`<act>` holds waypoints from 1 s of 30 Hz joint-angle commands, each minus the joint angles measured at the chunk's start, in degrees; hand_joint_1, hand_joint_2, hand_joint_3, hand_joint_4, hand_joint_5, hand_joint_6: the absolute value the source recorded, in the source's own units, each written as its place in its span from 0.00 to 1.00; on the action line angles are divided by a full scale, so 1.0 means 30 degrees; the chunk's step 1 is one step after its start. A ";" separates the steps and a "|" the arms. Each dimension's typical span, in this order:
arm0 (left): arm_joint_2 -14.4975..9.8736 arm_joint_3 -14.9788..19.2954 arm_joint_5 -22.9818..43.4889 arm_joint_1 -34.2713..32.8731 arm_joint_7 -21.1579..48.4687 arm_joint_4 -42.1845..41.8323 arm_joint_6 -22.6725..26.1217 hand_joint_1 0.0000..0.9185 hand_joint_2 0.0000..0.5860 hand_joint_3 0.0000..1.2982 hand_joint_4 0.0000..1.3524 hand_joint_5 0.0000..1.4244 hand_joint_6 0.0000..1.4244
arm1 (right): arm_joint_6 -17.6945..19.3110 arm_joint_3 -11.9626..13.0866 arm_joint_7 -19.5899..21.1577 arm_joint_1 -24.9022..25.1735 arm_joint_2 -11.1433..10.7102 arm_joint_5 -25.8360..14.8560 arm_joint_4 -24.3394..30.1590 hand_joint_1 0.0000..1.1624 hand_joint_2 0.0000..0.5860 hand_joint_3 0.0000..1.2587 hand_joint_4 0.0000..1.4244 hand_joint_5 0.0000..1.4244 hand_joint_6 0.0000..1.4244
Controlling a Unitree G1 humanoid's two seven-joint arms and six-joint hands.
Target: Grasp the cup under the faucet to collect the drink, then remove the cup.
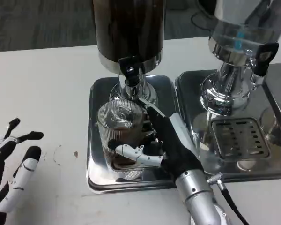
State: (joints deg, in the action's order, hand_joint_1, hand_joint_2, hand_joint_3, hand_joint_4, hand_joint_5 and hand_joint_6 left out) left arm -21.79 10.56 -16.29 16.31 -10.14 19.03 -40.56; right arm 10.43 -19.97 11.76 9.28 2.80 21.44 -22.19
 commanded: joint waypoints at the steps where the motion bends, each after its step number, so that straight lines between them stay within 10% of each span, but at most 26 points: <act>1: -0.0128 0.0124 0.0187 0.0155 0.0127 -0.0082 0.0173 0.00 0.43 0.33 0.06 0.14 0.01 | 0.0303 -0.0053 0.0390 -0.0249 0.0205 0.0143 -0.0396 0.74 0.29 0.17 0.24 0.36 0.53; 30: 0.0007 -0.0020 0.0201 0.0265 0.0194 -0.0188 0.0334 0.00 0.43 0.33 0.06 0.14 0.01 | 0.2041 0.0195 0.1978 -0.0176 0.0417 0.0037 -0.1293 0.84 0.33 0.27 0.36 0.55 0.87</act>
State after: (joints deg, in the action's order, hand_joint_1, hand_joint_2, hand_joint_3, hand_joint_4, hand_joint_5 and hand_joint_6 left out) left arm -21.79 10.54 -16.29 16.84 -10.06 18.81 -40.04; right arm 14.96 -19.98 16.75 8.82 2.71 22.19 -25.28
